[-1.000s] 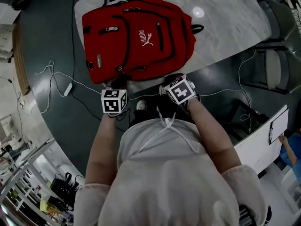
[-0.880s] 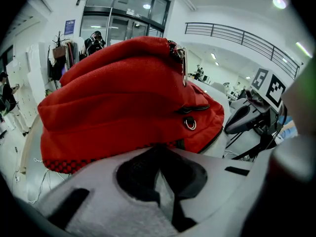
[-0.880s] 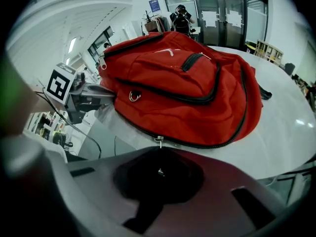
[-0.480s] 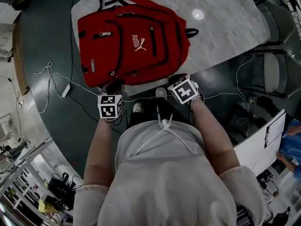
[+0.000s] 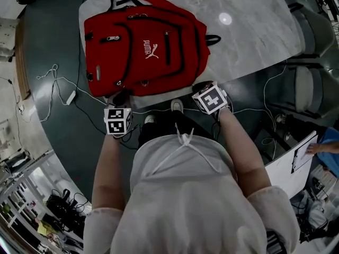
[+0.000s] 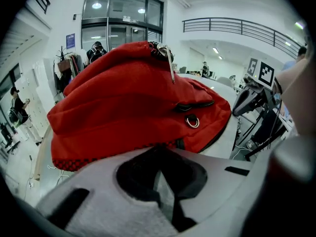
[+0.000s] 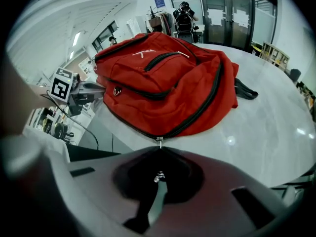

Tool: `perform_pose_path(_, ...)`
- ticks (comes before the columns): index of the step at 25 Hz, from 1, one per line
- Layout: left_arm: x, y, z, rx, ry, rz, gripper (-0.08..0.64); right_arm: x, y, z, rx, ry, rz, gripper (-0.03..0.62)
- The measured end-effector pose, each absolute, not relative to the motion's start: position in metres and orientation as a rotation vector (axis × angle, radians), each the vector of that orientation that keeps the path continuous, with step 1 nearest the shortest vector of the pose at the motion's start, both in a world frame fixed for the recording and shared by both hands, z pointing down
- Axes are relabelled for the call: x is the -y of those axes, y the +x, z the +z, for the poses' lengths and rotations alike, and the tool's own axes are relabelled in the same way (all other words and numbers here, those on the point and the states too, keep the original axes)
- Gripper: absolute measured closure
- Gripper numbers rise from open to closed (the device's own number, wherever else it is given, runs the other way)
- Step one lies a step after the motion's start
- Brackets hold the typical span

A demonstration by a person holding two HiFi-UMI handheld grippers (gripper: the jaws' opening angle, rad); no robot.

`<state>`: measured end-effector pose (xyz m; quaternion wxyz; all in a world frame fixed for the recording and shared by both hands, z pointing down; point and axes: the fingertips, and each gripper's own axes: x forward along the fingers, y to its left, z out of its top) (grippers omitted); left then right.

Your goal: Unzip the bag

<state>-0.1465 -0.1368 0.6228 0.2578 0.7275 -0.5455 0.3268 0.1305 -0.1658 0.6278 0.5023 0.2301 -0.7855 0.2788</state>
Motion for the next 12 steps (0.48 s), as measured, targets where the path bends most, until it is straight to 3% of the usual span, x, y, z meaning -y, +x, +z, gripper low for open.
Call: perform_pose_path(12,0.139,-0.148,0.625,1.536,1.959,0.902,0.539,0.204,0.159,0.626,1.890,0.577,0.563,0.565)
